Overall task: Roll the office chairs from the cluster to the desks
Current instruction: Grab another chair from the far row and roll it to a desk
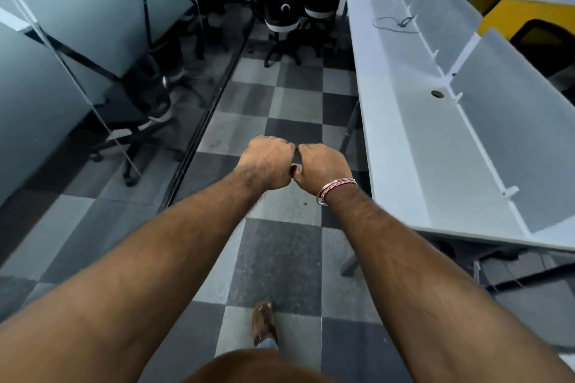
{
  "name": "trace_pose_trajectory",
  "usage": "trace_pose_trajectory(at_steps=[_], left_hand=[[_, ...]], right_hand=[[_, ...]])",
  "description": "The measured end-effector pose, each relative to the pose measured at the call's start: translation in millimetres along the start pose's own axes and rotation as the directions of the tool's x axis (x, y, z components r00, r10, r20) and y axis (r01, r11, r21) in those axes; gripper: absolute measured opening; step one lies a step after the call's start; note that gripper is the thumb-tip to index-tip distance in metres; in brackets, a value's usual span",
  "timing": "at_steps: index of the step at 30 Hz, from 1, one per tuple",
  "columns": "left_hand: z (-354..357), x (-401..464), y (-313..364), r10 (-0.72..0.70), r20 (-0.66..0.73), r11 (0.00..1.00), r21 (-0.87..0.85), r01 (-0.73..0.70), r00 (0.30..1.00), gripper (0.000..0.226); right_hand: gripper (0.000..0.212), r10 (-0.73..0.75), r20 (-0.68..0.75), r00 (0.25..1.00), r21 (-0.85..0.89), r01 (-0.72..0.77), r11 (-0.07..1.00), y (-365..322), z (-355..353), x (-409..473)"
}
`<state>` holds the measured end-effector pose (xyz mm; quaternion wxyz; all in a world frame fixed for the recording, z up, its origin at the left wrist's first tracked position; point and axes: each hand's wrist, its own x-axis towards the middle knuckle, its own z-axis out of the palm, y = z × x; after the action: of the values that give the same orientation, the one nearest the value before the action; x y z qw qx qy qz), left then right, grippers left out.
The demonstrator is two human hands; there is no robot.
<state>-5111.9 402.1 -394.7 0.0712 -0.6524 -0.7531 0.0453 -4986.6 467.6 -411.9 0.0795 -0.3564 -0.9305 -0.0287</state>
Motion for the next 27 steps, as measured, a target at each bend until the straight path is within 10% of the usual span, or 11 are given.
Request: trace_pose_trajectory(at_steps=[27], left_hand=[[41,700,-199,-0.148,0.064,0.989,-0.001,0.149,0.987,0.025]], right_hand=[[0.027,-0.12,0.014,0.993,-0.025,0.121,0.992,303,92,678]])
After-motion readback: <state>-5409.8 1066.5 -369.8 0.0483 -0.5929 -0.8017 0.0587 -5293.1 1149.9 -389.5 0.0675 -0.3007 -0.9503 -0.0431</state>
